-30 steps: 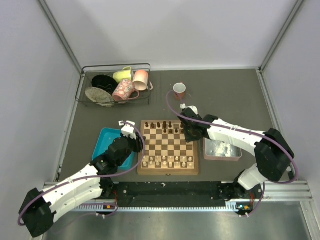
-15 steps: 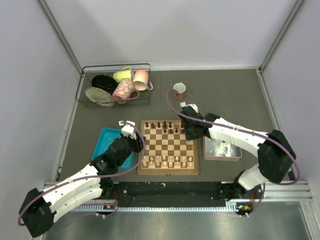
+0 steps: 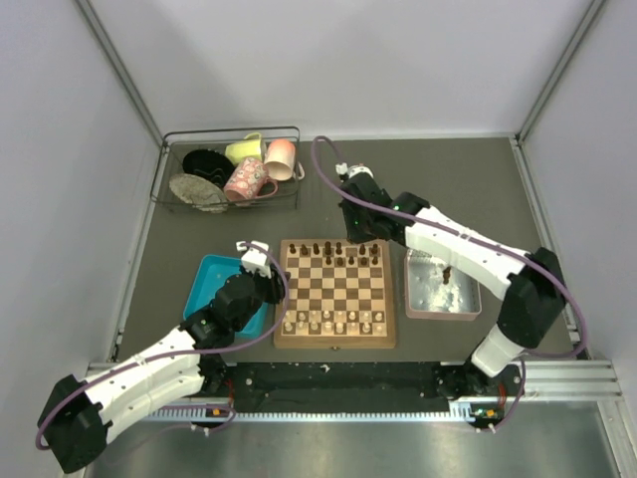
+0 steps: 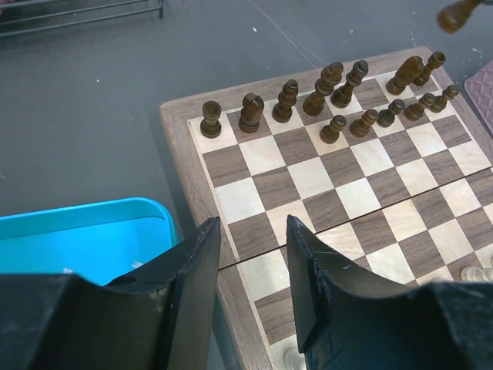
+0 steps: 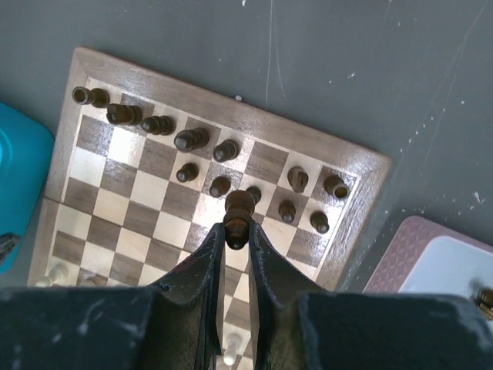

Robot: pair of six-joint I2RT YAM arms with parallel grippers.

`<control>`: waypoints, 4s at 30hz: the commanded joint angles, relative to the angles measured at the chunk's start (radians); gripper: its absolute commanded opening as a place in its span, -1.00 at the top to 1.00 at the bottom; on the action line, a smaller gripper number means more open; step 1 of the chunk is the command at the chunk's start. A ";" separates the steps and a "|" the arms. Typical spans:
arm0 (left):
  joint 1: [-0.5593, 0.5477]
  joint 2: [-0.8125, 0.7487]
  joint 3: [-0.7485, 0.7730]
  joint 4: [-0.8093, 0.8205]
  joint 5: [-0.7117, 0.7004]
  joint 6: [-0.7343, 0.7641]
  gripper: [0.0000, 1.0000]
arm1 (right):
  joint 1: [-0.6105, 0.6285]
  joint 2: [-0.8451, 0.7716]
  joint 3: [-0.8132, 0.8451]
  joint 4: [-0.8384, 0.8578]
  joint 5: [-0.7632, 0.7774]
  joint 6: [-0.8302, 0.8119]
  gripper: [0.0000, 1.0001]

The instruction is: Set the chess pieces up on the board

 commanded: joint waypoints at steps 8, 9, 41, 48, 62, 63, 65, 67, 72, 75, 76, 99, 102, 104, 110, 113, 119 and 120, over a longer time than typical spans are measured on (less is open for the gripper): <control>-0.003 -0.012 -0.010 0.058 -0.014 -0.009 0.11 | -0.013 0.168 0.128 -0.026 0.016 -0.060 1.00; -0.003 -0.013 -0.010 0.058 -0.014 -0.009 0.10 | -0.013 0.174 0.131 -0.024 0.016 -0.062 1.00; -0.003 -0.006 -0.010 0.067 -0.009 -0.004 0.11 | -0.050 0.321 0.139 -0.004 0.019 -0.054 1.00; -0.003 -0.003 -0.008 0.067 -0.008 -0.004 0.11 | -0.059 0.327 0.131 0.005 0.015 -0.052 1.00; -0.003 -0.006 -0.008 0.067 -0.011 -0.004 0.11 | -0.063 0.338 0.105 0.017 -0.004 -0.057 1.00; -0.003 -0.006 -0.010 0.067 -0.009 -0.004 0.11 | -0.062 0.340 0.103 0.017 -0.001 -0.058 1.00; -0.003 -0.006 -0.010 0.068 -0.009 -0.004 0.11 | -0.062 0.341 0.102 0.019 -0.001 -0.055 1.00; -0.003 -0.006 -0.008 0.068 -0.008 -0.004 0.11 | -0.062 0.343 0.100 0.019 0.001 -0.055 1.00; -0.003 0.000 -0.008 0.067 -0.009 -0.004 0.11 | -0.063 0.343 0.096 0.019 -0.002 -0.057 1.00; -0.003 -0.003 -0.008 0.067 -0.009 -0.004 0.11 | -0.065 0.343 0.094 0.019 -0.002 -0.059 1.00; -0.004 -0.001 -0.008 0.067 -0.009 -0.004 0.11 | -0.065 0.343 0.093 0.019 -0.004 -0.060 1.00; -0.004 0.000 -0.008 0.068 -0.008 -0.004 0.11 | -0.065 0.295 0.047 0.003 0.011 -0.075 1.00; -0.003 0.000 -0.008 0.068 -0.008 -0.004 0.11 | -0.065 0.286 0.047 -0.003 0.016 -0.078 1.00; -0.003 0.000 -0.008 0.068 -0.008 -0.004 0.11 | -0.065 0.277 0.047 -0.006 0.016 -0.078 1.00; -0.003 0.003 -0.007 0.068 -0.008 -0.004 0.11 | -0.065 0.258 0.047 -0.009 0.007 -0.083 1.00; -0.004 0.003 -0.007 0.068 -0.008 -0.004 0.11 | -0.065 0.261 0.053 -0.010 -0.005 -0.085 1.00; -0.003 0.005 -0.007 0.068 -0.009 -0.004 0.11 | -0.065 0.267 0.062 -0.009 -0.018 -0.080 1.00; -0.003 0.003 -0.007 0.068 -0.008 -0.004 0.11 | -0.065 0.274 0.064 -0.009 -0.022 -0.080 1.00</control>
